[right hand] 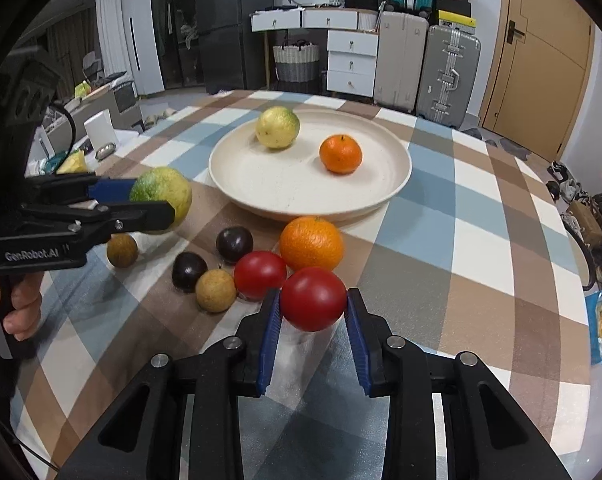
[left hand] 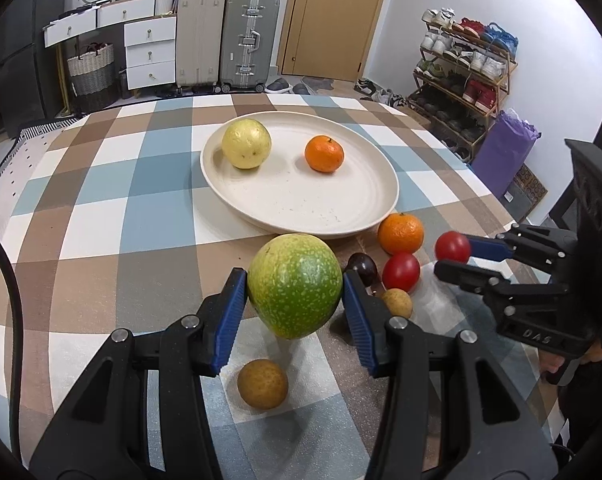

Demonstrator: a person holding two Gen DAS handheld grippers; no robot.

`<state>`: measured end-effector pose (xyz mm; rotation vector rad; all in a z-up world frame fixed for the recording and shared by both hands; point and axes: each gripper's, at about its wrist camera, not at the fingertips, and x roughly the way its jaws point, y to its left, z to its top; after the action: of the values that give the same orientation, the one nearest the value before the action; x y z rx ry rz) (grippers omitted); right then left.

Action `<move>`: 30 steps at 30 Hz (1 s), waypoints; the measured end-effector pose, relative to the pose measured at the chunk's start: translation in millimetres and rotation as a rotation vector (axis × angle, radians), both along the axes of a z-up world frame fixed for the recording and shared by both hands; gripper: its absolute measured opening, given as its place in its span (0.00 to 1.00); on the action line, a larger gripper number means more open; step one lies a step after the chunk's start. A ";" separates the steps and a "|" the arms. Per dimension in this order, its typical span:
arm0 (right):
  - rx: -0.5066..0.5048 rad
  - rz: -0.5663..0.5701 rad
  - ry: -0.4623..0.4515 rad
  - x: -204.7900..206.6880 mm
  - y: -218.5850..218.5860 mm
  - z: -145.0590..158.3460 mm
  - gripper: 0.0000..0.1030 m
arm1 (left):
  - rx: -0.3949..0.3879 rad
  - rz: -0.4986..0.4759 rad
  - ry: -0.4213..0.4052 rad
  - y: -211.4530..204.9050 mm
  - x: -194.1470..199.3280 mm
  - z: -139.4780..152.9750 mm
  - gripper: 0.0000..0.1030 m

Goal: Organize fruits
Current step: 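Grasp the green speckled fruit with the left gripper while the right gripper grasps a red tomato, then carry the green fruit and tomato into the white plate and open both grippers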

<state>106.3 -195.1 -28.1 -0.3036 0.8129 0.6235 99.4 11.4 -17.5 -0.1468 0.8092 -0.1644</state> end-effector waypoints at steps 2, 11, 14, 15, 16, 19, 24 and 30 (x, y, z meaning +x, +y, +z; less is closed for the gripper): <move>0.024 0.002 -0.012 0.5 -0.3 7.1 0.32 | -0.004 0.008 -0.005 2.0 -0.5 1.4 0.44; 0.107 -0.013 -0.057 7.8 4.4 27.6 0.32 | -0.015 0.063 -0.051 8.8 -3.4 7.7 0.45; 0.126 -0.018 -0.056 13.5 6.1 30.9 0.32 | -0.025 0.083 -0.058 13.0 -3.2 8.8 0.45; 0.134 -0.020 -0.056 15.7 6.7 32.1 0.32 | -0.026 0.091 -0.059 14.2 -3.1 9.1 0.45; 0.138 -0.021 -0.058 16.8 6.8 33.0 0.32 | -0.025 0.098 -0.062 14.9 -3.2 9.9 0.45; 0.156 -0.024 -0.059 21.8 8.2 34.5 0.32 | -0.027 0.112 -0.078 17.4 -3.6 12.8 0.45; 0.185 -0.035 -0.054 28.8 9.3 33.9 0.32 | -0.022 0.129 -0.106 16.9 -0.1 19.6 0.45; 0.206 -0.045 -0.050 36.0 11.9 32.2 0.32 | -0.016 0.128 -0.107 10.5 10.7 22.3 0.45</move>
<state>142.3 -183.2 4.1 -0.1118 0.6995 0.6491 110.1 21.9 4.8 -0.2032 0.6898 -0.0573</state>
